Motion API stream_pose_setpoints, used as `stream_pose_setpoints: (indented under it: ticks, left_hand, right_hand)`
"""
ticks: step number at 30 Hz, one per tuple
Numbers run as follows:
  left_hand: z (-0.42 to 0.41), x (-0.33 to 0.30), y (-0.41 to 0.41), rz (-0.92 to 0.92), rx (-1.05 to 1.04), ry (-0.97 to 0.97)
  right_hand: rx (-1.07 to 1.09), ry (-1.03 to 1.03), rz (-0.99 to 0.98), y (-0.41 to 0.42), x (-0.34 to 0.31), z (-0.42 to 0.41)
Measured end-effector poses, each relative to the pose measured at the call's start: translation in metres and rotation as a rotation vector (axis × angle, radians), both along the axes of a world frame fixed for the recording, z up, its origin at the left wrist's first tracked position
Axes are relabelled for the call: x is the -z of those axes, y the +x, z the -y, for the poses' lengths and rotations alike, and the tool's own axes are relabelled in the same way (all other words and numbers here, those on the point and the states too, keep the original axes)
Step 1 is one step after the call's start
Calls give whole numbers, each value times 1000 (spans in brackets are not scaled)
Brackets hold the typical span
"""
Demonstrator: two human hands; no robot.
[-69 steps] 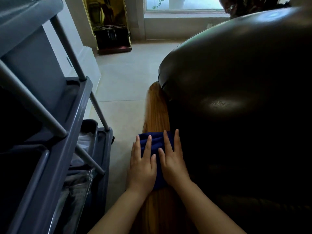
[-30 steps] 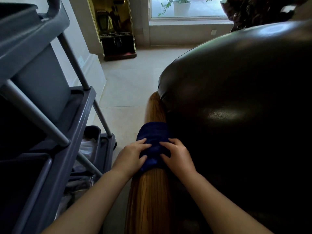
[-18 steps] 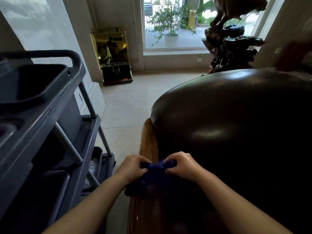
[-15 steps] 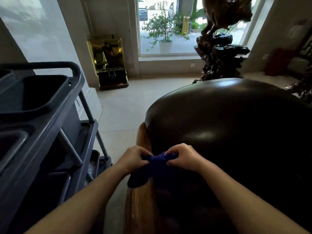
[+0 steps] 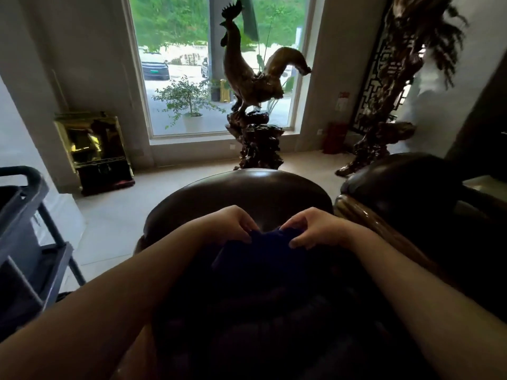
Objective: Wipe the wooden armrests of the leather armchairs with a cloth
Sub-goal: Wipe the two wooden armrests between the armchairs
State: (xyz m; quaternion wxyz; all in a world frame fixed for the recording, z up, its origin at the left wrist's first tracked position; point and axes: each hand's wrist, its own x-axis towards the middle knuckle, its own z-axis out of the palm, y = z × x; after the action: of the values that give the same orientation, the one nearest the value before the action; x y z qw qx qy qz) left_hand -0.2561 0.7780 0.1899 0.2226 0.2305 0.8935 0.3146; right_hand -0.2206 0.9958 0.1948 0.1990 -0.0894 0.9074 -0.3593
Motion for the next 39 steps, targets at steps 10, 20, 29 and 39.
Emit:
stream_pose_setpoints:
  ticks: [10, 20, 29, 39]
  left_hand:
    - [-275, -1, 130, 68, 172, 32]
    - [-438, -13, 142, -86, 312, -61]
    - [-544, -1, 44, -201, 248, -48]
    - [-616, 90, -18, -104, -36, -129]
  right_hand:
    - [208, 27, -8, 168, -9, -266]
    - [262, 1, -45, 194, -8, -425]
    - [216, -4, -50, 82, 3, -538]
    - [-5, 31, 98, -32, 93, -619]
